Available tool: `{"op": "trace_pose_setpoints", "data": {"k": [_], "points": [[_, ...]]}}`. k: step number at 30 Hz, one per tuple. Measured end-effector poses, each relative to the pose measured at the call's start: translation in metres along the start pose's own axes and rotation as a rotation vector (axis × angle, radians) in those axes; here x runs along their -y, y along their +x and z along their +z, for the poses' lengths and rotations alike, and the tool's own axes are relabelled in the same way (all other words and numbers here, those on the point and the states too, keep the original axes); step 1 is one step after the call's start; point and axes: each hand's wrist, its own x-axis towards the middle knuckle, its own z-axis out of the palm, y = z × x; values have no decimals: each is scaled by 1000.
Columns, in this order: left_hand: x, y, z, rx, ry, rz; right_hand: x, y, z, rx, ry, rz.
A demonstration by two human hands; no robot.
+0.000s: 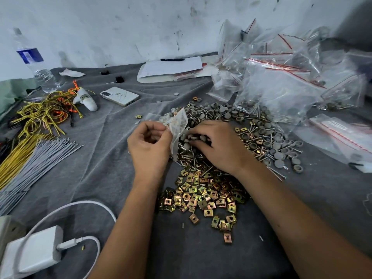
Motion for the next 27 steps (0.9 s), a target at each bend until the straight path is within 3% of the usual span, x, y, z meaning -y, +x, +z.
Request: {"op": "trace_pose_setpoints", "data": {"k": [4,11,16,21,27], "points": [[-2,1,-1,-19,-11,11,-2,1,0,-158,-95,70],[-4,0,0,-30,-21,-6,-17,2,-11,-327,38,252],[-5,-7,3,69,38,20,0,-3,-13,-419,160,97],[-6,-11,6,161,101,67,14,-3,-2,-326,99,-107],[-6,-9,6,133,86,45,12,-2,-2,-351,118,-68]]}}
